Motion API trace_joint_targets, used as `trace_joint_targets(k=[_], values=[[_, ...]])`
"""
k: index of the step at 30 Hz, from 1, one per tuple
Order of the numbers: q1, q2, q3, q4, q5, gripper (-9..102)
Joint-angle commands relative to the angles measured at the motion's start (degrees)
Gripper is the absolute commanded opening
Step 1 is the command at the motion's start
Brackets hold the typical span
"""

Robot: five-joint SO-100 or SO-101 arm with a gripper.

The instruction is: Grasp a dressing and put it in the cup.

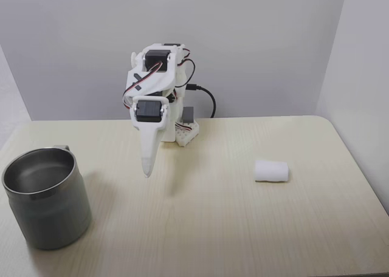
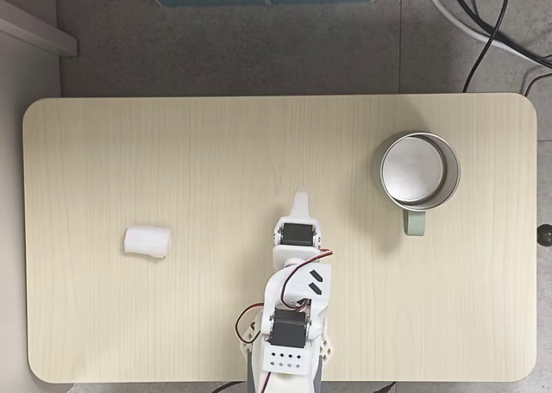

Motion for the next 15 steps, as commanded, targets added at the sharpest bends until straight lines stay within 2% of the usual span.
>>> trace_joint_targets(k=[1,15], values=[[5.1,-0.4,-0.4,-2.2,7.2,0],[5.5,-0.4,-0.4,-2.2,7.9,0]])
